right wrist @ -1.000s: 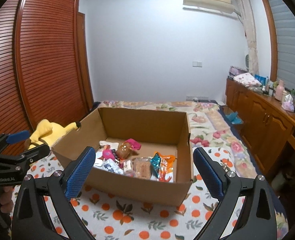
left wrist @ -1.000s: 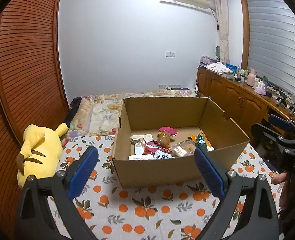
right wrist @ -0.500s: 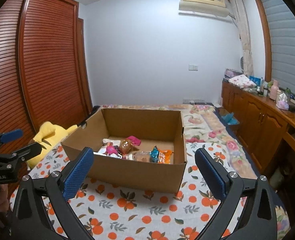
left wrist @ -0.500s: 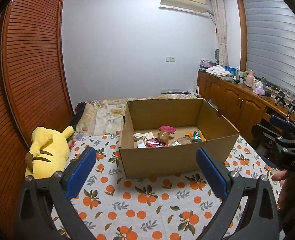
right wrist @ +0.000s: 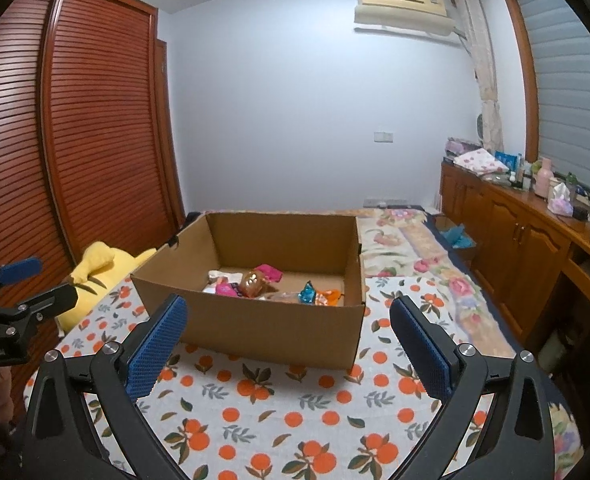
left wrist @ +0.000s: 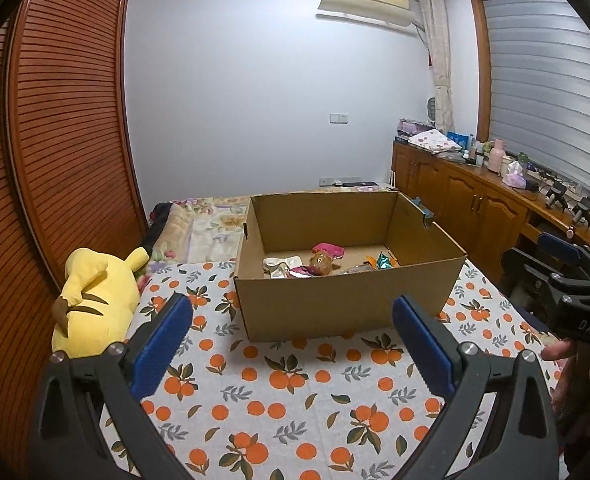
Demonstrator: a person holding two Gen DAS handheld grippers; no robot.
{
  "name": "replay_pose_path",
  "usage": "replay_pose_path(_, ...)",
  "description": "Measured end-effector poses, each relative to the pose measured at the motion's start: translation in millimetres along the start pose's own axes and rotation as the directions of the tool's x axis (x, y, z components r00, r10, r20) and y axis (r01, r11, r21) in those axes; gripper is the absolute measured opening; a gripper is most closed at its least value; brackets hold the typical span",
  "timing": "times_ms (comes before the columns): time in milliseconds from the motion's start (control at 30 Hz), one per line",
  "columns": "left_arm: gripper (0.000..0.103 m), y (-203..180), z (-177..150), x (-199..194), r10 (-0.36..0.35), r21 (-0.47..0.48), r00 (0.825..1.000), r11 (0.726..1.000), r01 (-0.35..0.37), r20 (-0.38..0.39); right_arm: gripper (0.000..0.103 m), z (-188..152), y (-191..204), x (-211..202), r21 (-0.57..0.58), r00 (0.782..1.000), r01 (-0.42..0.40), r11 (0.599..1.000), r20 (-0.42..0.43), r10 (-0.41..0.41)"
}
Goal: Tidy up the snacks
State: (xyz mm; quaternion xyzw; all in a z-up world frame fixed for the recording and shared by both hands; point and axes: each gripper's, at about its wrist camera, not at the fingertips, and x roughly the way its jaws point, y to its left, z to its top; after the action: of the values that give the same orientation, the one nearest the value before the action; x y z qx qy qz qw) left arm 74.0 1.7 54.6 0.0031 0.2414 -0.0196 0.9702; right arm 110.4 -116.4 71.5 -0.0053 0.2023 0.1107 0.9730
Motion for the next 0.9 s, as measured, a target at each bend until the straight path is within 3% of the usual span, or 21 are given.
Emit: replay_pose_path(900,0.101,-3.8,-5.9,5.5,-0.013,-0.012,1.000,1.000,0.013,-0.017,0.103,-5.3,-2.1,2.6,0.001,1.000,0.013,1.000,-0.020,-0.013)
